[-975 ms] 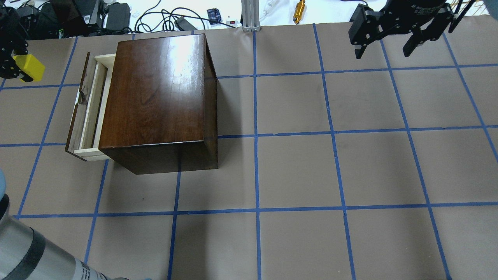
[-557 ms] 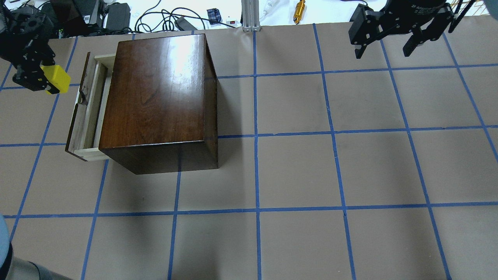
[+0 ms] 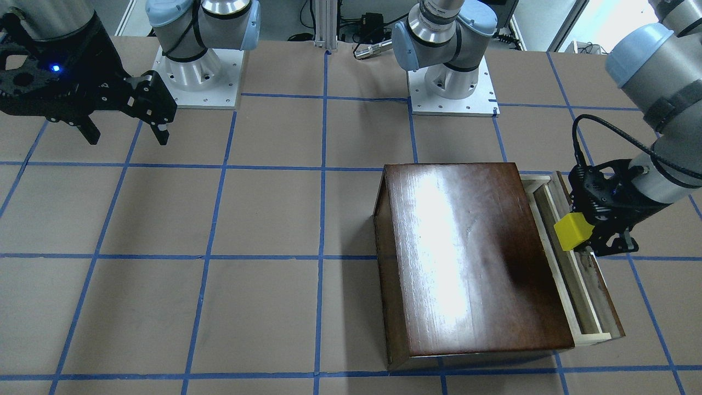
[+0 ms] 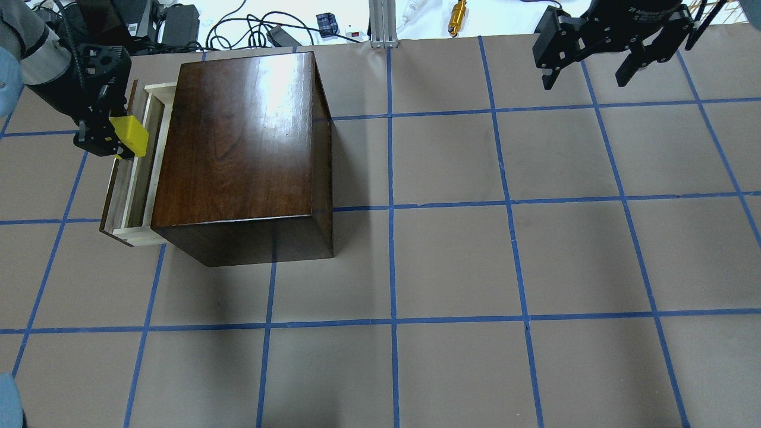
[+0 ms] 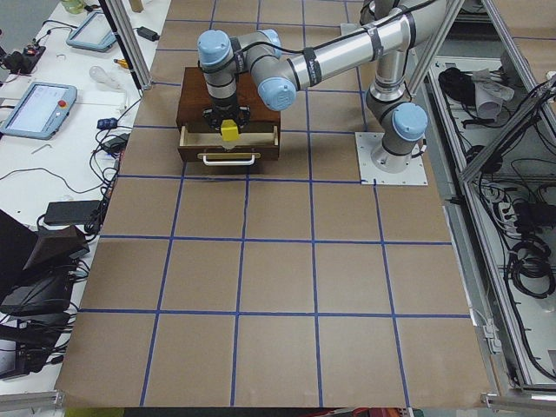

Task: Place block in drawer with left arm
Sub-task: 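Carry the cube over the open drawer and lower it inside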

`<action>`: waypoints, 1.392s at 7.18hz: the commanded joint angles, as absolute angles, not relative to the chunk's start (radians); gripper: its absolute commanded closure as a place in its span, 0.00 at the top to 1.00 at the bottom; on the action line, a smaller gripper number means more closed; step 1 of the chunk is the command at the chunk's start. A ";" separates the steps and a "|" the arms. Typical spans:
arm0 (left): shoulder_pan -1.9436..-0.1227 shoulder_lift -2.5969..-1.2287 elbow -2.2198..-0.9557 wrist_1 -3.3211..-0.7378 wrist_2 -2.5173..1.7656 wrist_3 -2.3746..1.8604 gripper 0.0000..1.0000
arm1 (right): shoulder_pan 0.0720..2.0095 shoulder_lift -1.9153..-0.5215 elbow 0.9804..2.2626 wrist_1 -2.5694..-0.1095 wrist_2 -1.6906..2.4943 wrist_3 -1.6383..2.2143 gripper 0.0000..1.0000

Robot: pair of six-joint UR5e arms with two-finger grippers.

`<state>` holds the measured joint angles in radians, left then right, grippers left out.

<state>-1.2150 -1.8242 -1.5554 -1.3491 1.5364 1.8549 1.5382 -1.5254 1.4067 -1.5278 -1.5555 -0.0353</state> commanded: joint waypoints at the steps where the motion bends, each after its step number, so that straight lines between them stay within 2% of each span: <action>1: -1.212 -1.848 -1.563 -1.298 1.532 1.888 0.00 | 1.539 -1.525 1.407 -1.528 -1.557 -0.035 1.00; 8: -1.215 -1.882 -1.566 -1.298 1.486 1.856 0.00 | 1.537 -1.525 1.407 -1.528 -1.557 -0.035 1.00; 9: -1.215 -1.882 -1.586 -1.286 1.482 1.858 0.45 | 1.539 -1.526 1.407 -1.528 -1.555 -0.035 1.00; 10: -1.213 -1.882 -1.610 -1.238 1.441 1.858 0.72 | 1.539 -1.525 1.407 -1.528 -1.555 -0.035 1.00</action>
<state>-1.2146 -1.8814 -1.5858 -1.2771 1.4727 1.8573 1.5381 -1.5252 1.4067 -1.5278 -1.5559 -0.0353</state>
